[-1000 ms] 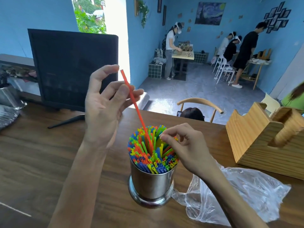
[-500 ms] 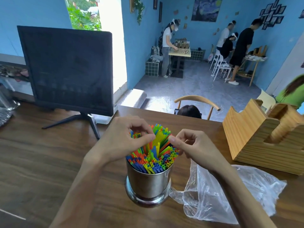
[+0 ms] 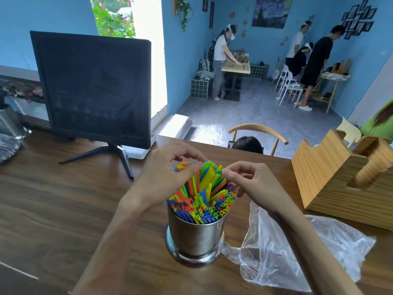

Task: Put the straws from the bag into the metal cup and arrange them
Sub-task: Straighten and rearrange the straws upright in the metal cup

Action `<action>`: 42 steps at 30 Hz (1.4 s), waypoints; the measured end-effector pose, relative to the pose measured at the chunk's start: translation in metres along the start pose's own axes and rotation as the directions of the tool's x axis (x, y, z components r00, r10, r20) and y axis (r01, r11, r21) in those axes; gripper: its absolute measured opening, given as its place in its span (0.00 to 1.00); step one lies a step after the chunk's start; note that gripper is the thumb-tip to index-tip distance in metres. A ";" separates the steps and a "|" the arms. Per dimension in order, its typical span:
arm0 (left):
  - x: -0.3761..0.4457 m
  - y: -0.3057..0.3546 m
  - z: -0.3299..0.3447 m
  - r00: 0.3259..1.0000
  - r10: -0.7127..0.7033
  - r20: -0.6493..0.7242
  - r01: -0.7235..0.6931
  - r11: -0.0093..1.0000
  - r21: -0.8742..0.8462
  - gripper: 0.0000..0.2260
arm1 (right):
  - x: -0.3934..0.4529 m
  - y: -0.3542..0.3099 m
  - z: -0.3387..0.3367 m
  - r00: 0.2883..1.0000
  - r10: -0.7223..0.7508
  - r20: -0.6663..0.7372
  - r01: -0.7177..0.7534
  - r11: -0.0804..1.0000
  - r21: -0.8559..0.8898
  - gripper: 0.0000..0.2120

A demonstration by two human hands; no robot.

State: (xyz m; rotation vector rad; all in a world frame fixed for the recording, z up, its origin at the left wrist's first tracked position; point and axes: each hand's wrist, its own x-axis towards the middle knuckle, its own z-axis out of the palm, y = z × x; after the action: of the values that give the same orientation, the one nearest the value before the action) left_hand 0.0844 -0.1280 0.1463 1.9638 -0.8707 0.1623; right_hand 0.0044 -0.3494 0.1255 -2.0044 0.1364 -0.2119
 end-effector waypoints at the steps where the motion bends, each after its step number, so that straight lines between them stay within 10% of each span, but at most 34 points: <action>1: 0.000 -0.001 0.000 1.000 -0.005 0.004 0.005 1.000 -0.005 0.05 | 0.002 0.000 0.000 1.000 -0.003 -0.007 0.003 1.000 -0.004 0.08; 10: -0.001 0.001 0.003 1.000 0.014 0.004 -0.014 1.000 0.018 0.04 | 0.007 -0.016 -0.008 0.980 -0.115 -0.160 0.103 0.991 -0.083 0.06; 20: 0.010 0.010 0.013 0.992 0.019 0.126 -0.018 1.000 -0.013 0.05 | -0.014 -0.095 -0.043 0.763 -0.467 -0.447 0.579 0.801 0.150 0.04; 30: 0.007 0.001 -0.011 0.999 -0.039 0.009 0.040 0.989 -0.144 0.05 | -0.007 -0.062 -0.033 0.847 -0.245 -0.472 0.489 0.709 0.508 0.07; 35: 0.000 0.002 -0.027 0.990 -0.042 -0.138 -0.032 0.868 -0.495 0.09 | -0.004 -0.039 -0.015 0.915 -0.136 -0.379 0.355 0.717 0.600 0.04; 42: 0.003 0.015 -0.030 0.950 -0.091 -0.300 -0.157 0.691 -0.706 0.05 | -0.010 -0.003 0.007 0.963 -0.250 -0.102 0.254 0.967 0.030 0.03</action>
State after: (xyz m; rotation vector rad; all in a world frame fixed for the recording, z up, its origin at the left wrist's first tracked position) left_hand 0.0840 -0.1099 0.1744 1.1245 -0.6186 0.1193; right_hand -0.0045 -0.3402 0.1246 -1.9665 -0.0631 -0.4719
